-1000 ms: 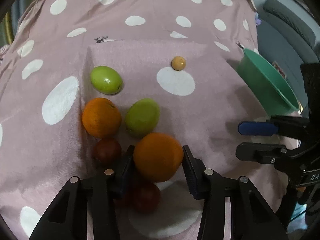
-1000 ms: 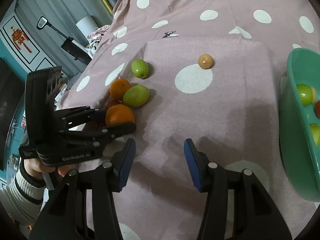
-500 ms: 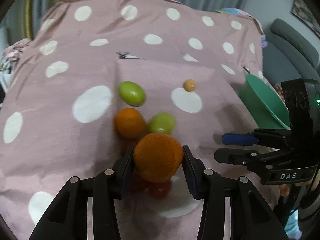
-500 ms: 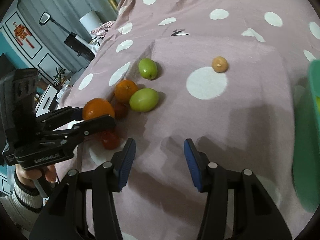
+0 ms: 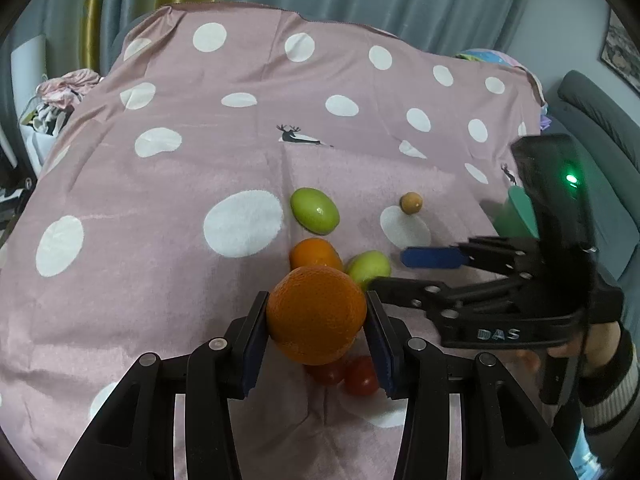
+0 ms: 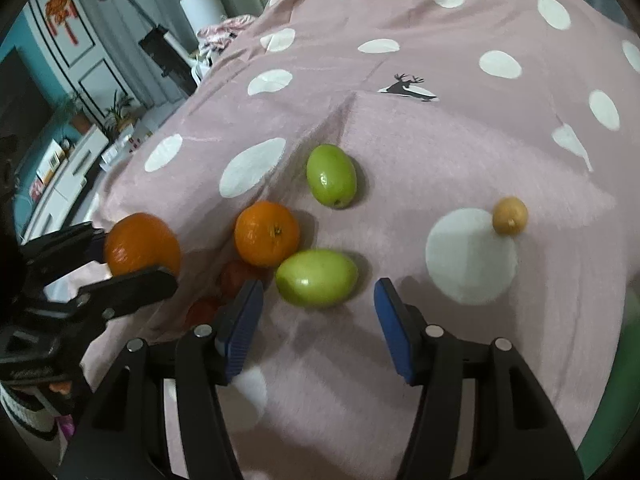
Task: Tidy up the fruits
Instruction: 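Grasp a large orange with the left tool while the right tool moves toward a green jujube, then grasp a large green jujube with the right tool while the left tool holds the orange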
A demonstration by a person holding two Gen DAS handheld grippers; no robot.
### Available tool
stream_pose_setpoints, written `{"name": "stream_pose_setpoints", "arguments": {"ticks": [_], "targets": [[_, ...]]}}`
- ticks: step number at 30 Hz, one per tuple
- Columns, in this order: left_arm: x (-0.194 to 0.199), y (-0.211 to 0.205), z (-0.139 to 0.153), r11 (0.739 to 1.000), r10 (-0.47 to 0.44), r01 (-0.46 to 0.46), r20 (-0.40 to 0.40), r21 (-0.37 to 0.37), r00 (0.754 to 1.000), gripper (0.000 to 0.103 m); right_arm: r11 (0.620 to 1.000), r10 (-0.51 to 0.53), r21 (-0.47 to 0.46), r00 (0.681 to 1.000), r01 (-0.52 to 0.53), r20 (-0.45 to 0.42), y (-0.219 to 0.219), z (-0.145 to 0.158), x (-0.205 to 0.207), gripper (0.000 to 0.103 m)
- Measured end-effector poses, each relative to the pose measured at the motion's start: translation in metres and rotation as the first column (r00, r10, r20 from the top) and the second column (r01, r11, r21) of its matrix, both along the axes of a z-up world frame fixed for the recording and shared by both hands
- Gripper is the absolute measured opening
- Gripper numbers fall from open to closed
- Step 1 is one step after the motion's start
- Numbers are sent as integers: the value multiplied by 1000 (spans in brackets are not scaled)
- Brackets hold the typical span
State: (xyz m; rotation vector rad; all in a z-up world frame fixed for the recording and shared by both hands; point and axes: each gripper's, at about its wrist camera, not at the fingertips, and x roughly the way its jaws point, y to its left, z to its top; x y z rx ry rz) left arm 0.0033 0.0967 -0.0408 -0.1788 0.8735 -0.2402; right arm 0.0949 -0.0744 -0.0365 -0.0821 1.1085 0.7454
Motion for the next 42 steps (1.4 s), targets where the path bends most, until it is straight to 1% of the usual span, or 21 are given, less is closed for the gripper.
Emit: {"name": "stream_pose_setpoints", "arguments": {"ticks": [7,8,9,13,17,25,35,42], "targets": [[0,3,0,1000,-3,3,-1,-10,1000,46,998,47,-50,999,-48,-7,16,-12,12,56],[-1,2,0,1000,-3,3,-1,-8,1000,46,997,56,-53,998,-56,-13,18,-13,13,55],[-1,2,0,1000,-4,4,-1,-7,1000,46,996,62,-58,998,-63,-14,20,-15,13,49],[-1,0,-1,1000,-9,9,-4,-3,1000,46,997,66,-49,998,-67,-8,19,-14,11,48],[-3,-4,0,1000,-18,18,-3,-7,1000,46,999,43,-16,999,-43,-8,5,-6,3,48],[-9,-18,6,999,-50,50,1,-14,999,46,997,-38,73,999,39,-19,-43,13,-28,48],[-24,-47,18,996,-91,91,9,-2,996,46,986,-110,127,994,111,-19,-87,29,-65,48],[-32,-61,30,994,-108,108,29,12,994,46,975,-149,163,989,148,-5,-109,41,-76,48]]}}
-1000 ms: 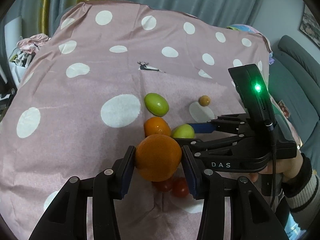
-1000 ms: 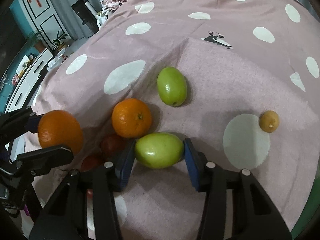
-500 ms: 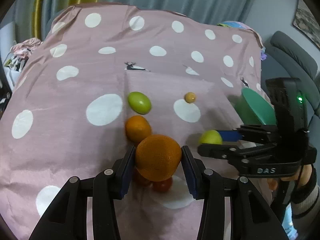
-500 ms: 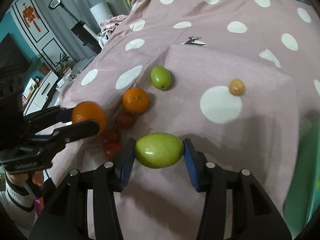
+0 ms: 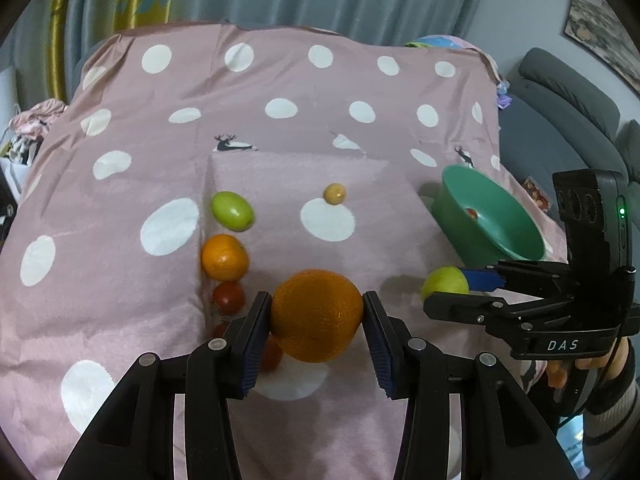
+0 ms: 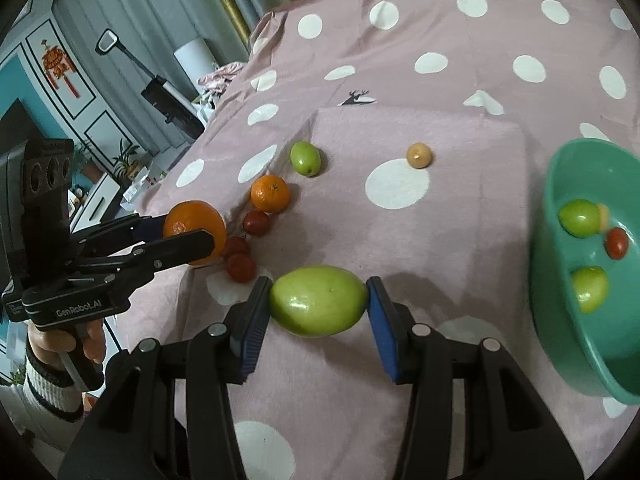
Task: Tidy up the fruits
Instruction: 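Grasp a large green jujube with the right tool while the left tool holds the orange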
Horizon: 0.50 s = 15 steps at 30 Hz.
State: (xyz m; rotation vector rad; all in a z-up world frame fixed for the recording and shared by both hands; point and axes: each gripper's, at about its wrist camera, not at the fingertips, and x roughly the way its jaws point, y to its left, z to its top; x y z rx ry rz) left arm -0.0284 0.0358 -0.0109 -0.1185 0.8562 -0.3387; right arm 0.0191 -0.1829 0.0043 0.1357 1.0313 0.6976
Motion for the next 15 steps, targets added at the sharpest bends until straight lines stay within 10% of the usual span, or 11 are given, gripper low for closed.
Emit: {"name": "stream_pose_setpoints", "arguments": {"ticks": [15], "targets": [[-6,-25,25,999,-25,24,45,25,999,46,997,-52,56,996,48,69,-31,25,-13,48]]}}
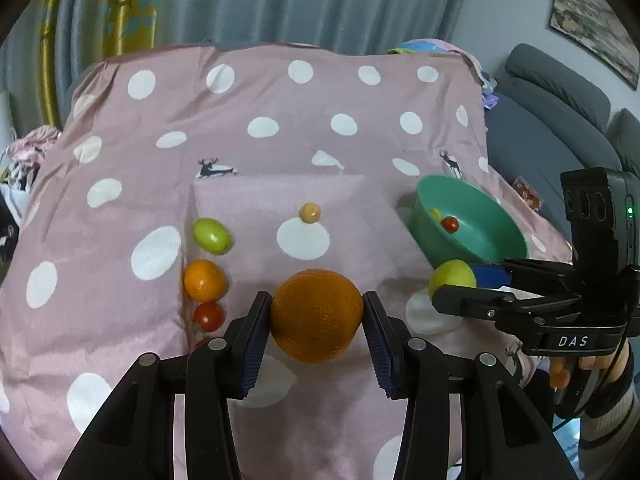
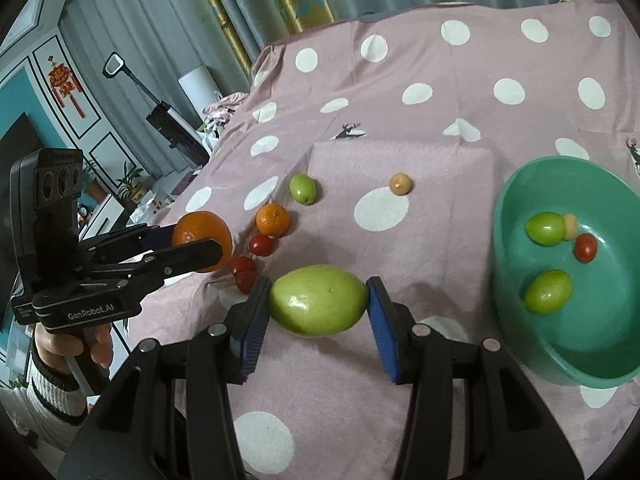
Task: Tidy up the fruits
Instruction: 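Grasp a large green jujube with the right tool while the left tool holds the orange, then carry the orange and green jujube into the green bowl with both tools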
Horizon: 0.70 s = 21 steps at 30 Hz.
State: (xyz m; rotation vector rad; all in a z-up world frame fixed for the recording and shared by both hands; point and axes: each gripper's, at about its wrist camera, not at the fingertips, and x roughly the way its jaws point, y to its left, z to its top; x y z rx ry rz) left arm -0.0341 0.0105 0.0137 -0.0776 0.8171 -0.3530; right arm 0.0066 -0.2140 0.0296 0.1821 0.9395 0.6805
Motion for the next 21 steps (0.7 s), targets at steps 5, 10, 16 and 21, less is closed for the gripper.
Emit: {"name": "stream_pose_setpoints", "arguments": {"ticks": [5,10,16,21], "targets": [[1,-10,7,1000,-14,14,12,13,1000,46,1000,-22,13,1000,21,17,-12,6,-1,48],[2,-21,11,999,-30,29,20,25,999,46,998,-51,24,998,50,29,-25,10,-3,48],[7,-36,14,998,-52,51,22,38,998,46,996,-83,37,996,82,37,-41,12,-5,48],[10,-46,16,996,-71,70,24,48,997,46,993,-113,45,993,111,41,-55,13,-6,48]]}}
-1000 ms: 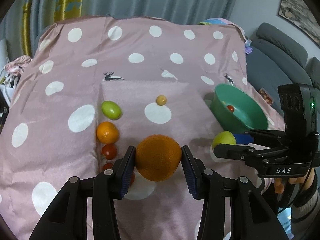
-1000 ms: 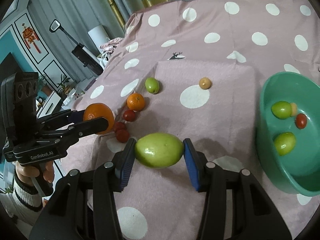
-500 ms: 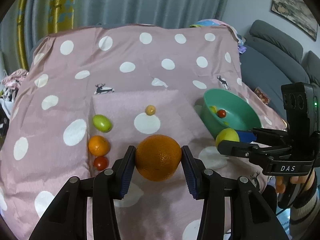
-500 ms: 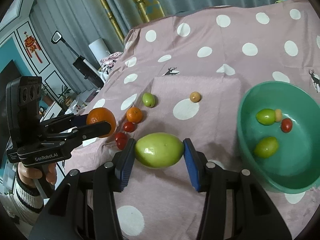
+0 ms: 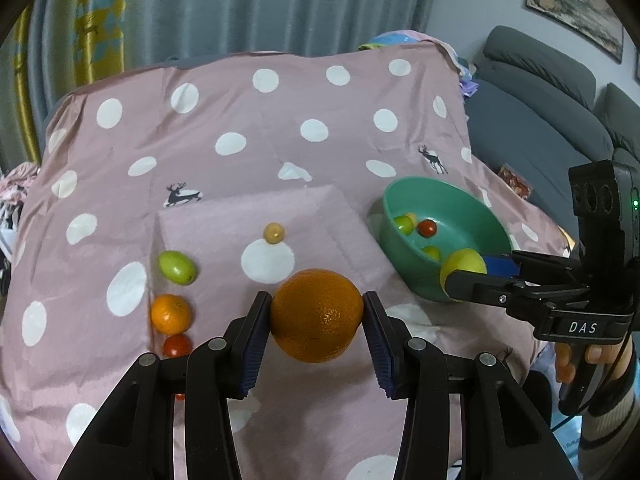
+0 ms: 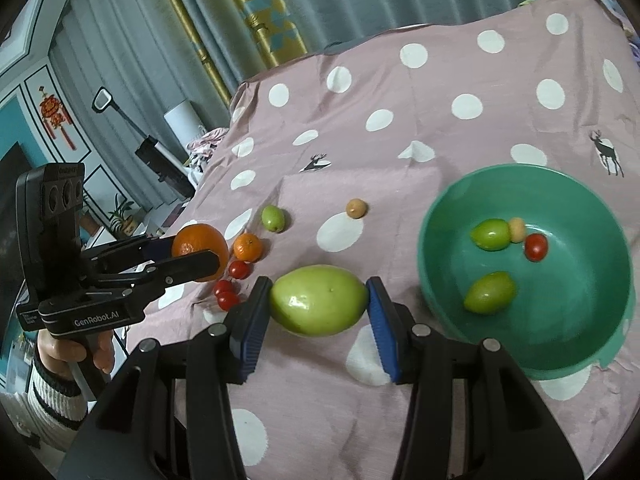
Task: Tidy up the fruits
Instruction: 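Carry the orange and green jujube into the green bowl with both tools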
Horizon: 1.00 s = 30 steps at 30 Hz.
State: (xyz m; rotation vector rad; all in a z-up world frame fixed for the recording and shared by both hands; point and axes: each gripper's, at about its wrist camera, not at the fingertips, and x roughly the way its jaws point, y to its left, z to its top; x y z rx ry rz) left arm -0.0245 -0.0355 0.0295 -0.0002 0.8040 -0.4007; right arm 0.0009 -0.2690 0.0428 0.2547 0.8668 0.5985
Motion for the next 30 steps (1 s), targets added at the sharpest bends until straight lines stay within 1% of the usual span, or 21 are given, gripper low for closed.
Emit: {"name": "stream_pose_setpoints", "arguments": {"ticks": [18,30], "targets": [[10,-33,3,998,-51,51,4,40,999,46,995,-95,33,995,95,8,-42,-3,0,48],[23,-63,3,992,-113,112,6,52,994,46,988,-151,43,988,151,-2,-66,-11,5,48]]}}
